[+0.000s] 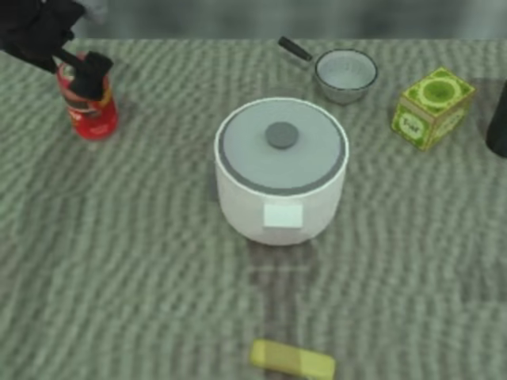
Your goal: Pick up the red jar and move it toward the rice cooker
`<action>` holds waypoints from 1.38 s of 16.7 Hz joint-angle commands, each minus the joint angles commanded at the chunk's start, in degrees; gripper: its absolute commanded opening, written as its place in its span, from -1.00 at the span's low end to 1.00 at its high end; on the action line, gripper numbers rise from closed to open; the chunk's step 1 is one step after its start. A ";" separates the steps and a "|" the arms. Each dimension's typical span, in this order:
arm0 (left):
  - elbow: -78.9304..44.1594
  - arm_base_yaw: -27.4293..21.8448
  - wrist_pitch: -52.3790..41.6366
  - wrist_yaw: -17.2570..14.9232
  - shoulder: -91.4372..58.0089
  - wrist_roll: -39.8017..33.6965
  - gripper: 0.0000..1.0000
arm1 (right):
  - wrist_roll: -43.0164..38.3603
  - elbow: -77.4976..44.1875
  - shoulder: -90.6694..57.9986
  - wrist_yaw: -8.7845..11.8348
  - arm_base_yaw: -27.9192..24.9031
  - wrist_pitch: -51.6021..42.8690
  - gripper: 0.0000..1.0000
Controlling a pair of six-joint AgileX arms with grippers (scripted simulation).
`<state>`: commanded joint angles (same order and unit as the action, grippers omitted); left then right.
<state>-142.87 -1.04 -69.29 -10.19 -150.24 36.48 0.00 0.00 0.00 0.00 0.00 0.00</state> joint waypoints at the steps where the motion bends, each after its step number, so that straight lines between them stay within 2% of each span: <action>1: 0.83 -0.13 1.32 0.02 -0.47 -0.12 1.00 | 0.00 0.00 0.00 0.00 0.00 0.00 1.00; 7: 2.30 -0.35 3.66 0.06 -1.31 -0.34 1.00 | 0.00 0.00 0.00 0.00 0.00 0.00 1.00; 20: 2.30 -0.35 3.66 0.06 -1.31 -0.34 -0.96 | 0.00 0.00 0.00 0.00 0.00 0.00 1.00; 23: 2.30 -0.35 3.66 0.06 -1.31 -0.34 -1.00 | 0.00 0.00 0.00 0.00 0.00 0.00 1.00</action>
<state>-140.57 -1.40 -65.63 -10.13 -151.55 36.14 0.00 0.00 0.00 0.00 0.00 0.00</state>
